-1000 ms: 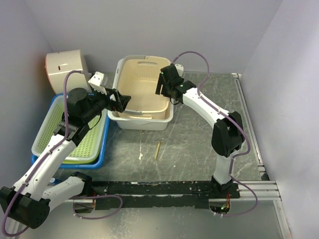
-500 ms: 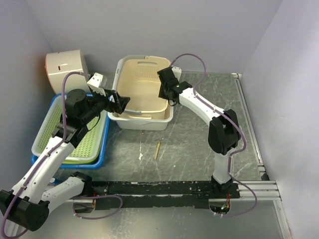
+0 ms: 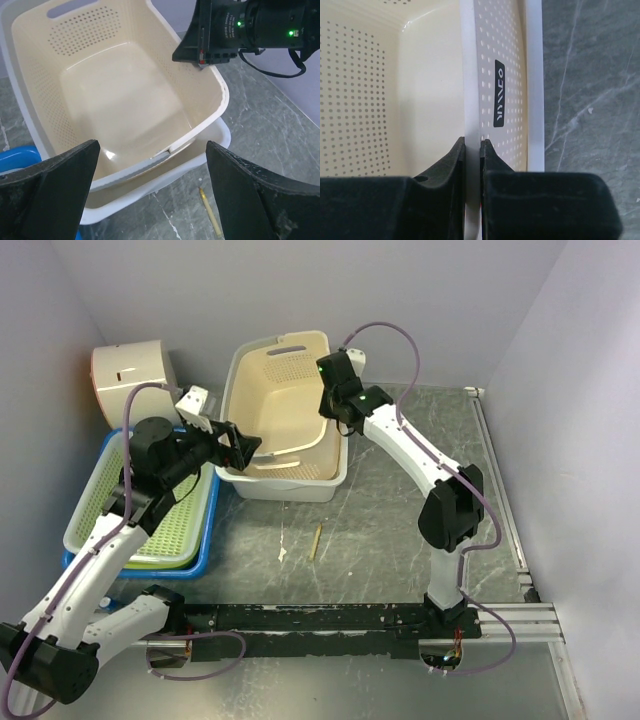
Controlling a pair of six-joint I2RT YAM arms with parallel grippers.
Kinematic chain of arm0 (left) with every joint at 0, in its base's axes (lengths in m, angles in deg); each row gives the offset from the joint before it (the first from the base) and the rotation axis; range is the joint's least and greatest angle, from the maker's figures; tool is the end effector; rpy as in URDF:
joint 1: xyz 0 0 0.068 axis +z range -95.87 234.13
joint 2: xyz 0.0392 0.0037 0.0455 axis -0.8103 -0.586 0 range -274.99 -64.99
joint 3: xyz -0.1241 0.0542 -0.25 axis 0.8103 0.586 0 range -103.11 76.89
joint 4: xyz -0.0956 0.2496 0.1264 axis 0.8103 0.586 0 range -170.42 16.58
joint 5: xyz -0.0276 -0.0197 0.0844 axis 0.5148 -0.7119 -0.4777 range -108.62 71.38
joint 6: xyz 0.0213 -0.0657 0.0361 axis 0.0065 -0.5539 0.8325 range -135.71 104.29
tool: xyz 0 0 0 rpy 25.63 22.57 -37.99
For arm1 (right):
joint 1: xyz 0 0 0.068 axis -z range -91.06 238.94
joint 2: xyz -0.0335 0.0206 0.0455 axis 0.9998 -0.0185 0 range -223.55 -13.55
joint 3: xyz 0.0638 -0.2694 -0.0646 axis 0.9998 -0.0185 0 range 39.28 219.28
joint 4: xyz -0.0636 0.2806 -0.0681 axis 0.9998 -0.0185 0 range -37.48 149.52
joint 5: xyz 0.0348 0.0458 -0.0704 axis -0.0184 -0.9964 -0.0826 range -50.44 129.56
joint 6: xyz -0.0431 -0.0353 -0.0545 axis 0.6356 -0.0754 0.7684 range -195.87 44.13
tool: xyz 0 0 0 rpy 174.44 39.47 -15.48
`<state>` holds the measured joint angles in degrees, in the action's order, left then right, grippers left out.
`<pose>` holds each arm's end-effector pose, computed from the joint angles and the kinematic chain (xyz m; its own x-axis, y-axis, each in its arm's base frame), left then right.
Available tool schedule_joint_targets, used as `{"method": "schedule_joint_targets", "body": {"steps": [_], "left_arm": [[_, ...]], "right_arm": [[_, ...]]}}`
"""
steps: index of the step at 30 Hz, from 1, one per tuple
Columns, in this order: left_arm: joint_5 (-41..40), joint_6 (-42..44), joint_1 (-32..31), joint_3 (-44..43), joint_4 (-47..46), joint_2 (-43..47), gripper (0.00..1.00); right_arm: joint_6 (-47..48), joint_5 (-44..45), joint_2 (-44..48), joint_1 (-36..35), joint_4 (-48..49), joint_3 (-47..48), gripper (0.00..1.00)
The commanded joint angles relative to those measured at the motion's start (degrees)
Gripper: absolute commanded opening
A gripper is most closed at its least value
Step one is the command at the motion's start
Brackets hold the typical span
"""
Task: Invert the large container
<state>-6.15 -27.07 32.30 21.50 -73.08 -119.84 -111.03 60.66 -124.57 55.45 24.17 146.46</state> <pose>0.2545 -0.1174 0.3853 -0.2183 -0.1197 -0.9685 0.5295 0.8191 -0.2206 0.4378 0.2609 0.3259 -0.5934 0.2515 -0.7646 0.0730 0.9628 0.2601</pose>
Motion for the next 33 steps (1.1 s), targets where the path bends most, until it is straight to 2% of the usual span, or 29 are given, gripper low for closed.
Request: {"method": "schedule_joint_targets", "body": {"steps": [1,6,10,14,23,28,33], "left_arm": [[6.24,0.62,0.47,-6.25,3.05,-0.63,0.99],[14.13,0.19,0.47,-14.72,6.48,-2.28,0.99],[15.11,-0.54,0.42,-18.36,6.05,-0.90,0.99],[19.98,-0.44,0.47,-22.44,8.60,-2.44,0.99],[24.21,-5.12,0.47,-21.01,6.21,-8.54,0.99],[19.32,-6.77,0.38,-19.85,7.15,-16.20,0.99],[10.05,-7.03,-2.51,-19.17,9.50,-25.45,0.99]], "right_arm": [[0.46,3.33,5.37,-0.29,5.17,8.17,0.00],[2.62,7.12,6.01,0.06,3.90,15.85,0.00],[3.53,9.22,10.38,1.60,5.83,14.94,0.00],[4.12,10.31,15.91,4.78,6.47,11.20,0.00],[7.33,0.52,28.57,25.09,1.78,-1.69,0.00],[12.57,-2.73,31.10,32.96,-2.28,-8.44,0.00],[16.77,-2.69,36.07,35.64,3.93,-20.80,0.00]]}}
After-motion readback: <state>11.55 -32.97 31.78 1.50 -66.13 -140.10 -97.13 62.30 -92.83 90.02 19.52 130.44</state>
